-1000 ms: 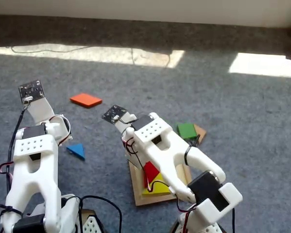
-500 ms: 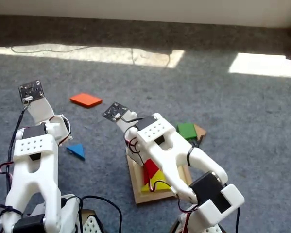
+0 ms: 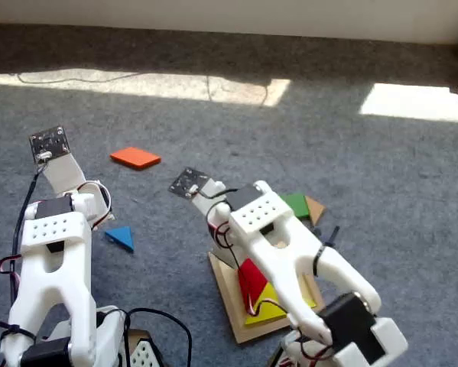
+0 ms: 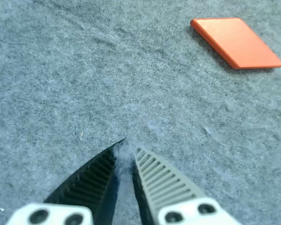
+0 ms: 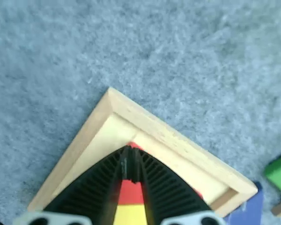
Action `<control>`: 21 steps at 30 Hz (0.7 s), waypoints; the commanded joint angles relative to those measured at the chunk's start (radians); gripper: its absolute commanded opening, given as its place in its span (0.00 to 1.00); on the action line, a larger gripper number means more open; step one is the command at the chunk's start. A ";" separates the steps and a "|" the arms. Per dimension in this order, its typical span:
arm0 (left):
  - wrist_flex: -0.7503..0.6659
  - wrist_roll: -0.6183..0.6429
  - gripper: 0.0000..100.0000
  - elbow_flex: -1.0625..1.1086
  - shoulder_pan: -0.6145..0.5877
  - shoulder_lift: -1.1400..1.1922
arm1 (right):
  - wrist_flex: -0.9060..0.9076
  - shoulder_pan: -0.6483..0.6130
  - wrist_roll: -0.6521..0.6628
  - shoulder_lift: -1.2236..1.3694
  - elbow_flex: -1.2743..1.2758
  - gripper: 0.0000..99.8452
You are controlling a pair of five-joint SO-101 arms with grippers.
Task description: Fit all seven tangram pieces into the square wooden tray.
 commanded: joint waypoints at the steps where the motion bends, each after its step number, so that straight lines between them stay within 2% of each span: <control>1: -0.012 -0.006 0.01 -0.004 -0.008 -0.028 | 0.013 0.013 0.011 -0.197 0.093 0.01; 6: -0.012 -0.006 0.01 -0.004 -0.008 -0.027 | 0.074 0.018 0.094 -0.427 0.269 0.01; 11: -0.012 -0.006 0.01 -0.004 -0.008 -0.027 | 0.105 0.163 0.048 -0.642 0.315 0.01; 16: -0.012 -0.006 0.01 -0.004 -0.008 -0.027 | 0.013 0.282 0.034 -0.595 0.338 0.01; 21: -0.012 -0.006 0.01 -0.004 -0.008 -0.027 | -0.177 0.300 -0.003 -0.456 0.344 0.01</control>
